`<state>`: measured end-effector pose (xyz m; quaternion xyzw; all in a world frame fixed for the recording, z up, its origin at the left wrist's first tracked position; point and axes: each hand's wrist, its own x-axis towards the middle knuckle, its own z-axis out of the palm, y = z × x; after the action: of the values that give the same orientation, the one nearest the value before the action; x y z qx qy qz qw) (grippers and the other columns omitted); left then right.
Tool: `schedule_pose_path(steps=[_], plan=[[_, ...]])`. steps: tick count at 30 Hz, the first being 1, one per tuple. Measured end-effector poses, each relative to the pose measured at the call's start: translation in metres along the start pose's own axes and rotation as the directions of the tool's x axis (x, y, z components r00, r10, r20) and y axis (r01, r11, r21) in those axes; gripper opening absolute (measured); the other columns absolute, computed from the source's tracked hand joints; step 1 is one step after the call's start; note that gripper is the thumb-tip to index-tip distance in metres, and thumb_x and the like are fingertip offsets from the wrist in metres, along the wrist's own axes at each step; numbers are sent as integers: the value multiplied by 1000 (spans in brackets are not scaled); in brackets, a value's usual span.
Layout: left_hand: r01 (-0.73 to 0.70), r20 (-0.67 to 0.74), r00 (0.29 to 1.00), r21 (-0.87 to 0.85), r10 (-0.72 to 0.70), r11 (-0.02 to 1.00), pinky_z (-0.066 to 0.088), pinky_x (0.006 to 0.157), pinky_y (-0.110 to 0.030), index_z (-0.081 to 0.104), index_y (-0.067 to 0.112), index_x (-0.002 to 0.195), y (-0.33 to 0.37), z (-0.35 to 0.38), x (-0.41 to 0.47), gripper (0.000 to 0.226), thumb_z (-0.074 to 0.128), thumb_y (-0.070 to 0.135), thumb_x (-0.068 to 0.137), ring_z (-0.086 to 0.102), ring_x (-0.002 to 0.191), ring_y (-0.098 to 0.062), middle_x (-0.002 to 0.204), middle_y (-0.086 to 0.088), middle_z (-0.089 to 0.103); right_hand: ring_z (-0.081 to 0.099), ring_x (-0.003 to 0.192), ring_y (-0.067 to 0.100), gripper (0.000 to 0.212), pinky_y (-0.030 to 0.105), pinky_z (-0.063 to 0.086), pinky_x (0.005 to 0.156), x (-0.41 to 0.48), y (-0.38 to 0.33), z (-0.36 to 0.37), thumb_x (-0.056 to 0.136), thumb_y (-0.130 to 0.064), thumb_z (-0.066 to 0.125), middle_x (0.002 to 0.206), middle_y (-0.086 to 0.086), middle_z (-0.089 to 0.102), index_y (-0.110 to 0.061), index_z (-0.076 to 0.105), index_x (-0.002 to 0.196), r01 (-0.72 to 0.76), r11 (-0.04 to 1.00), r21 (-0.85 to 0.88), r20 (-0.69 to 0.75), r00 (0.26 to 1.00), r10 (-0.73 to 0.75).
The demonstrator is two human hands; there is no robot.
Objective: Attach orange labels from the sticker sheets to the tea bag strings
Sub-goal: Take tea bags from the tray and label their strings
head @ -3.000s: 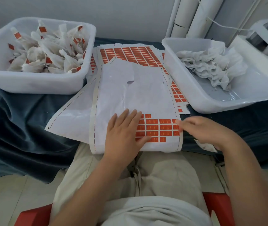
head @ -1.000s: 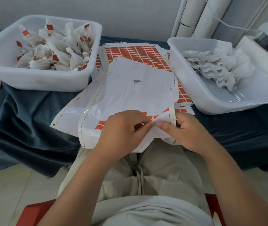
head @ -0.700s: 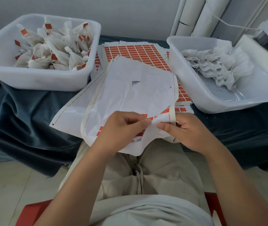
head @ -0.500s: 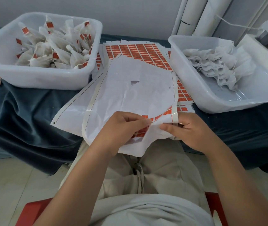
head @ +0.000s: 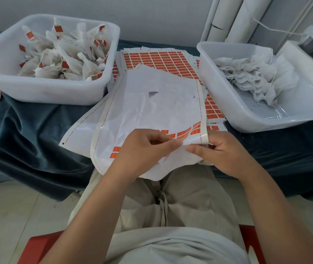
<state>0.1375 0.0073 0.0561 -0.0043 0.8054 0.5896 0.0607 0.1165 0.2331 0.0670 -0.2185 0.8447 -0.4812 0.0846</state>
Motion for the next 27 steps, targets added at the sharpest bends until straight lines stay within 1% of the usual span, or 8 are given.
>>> schedule_pose_path(steps=[2,5,9,12,16,19,21,27], plan=[[51,42,998,-44,-49,998,51,68,-21,83,37,83,0,-5,1,15,79,51,87,72,80,-5,86,17,78,73,107,13,28,31,63,82,0,1,0,91,-48,69,117,-23,75,-54,73,118,8,1000,-1,4,1000,-8],[24,51,998,20,-25,1000,49,61,-17,82,37,79,1,-7,0,16,76,46,91,69,72,-10,80,15,76,68,114,-1,28,14,56,85,0,-1,2,92,-45,69,120,-30,72,-59,72,115,27,1000,8,12,1000,-27],[-15,-126,992,44,20,999,44,55,-18,74,31,76,-4,-4,3,26,66,37,100,59,54,-1,70,13,73,71,110,8,25,23,61,85,1,2,0,90,-51,70,118,-24,75,-63,72,112,-30,998,63,-41,999,32],[-24,-325,946,-98,-10,995,55,57,-23,71,28,89,-6,-4,8,19,61,32,105,71,62,-7,77,11,75,70,108,-6,26,17,57,82,3,9,-10,85,-71,69,117,-29,74,-62,72,110,-125,991,42,-39,991,127],[-32,-414,903,-325,-112,945,63,64,-24,71,21,97,-9,-4,12,18,60,31,107,74,65,-12,76,5,75,73,94,-6,38,36,54,90,2,18,-29,81,-83,61,105,-25,77,-57,74,106,-273,952,137,-173,940,295],[-61,-405,896,-517,-181,854,61,68,-23,73,16,99,-8,-5,13,19,61,29,106,78,76,-16,82,0,78,58,55,5,35,36,44,78,2,13,-48,82,-64,64,65,-16,65,-40,79,103,-297,898,325,-362,838,408],[-84,-381,903,-608,-197,789,61,71,-22,74,15,100,-6,-4,11,19,62,28,106,79,84,-18,88,-2,80,44,57,7,35,38,43,75,-2,11,-55,84,-46,59,61,-13,51,-32,80,109,-261,895,361,-405,821,403],[-68,-241,945,-807,-223,586,62,78,-23,81,15,95,-1,2,9,25,61,26,106,78,102,-22,106,-10,81,56,69,9,36,35,52,82,-7,-10,-44,99,-27,49,69,-9,57,-44,74,119,-91,988,124,-520,842,143]])
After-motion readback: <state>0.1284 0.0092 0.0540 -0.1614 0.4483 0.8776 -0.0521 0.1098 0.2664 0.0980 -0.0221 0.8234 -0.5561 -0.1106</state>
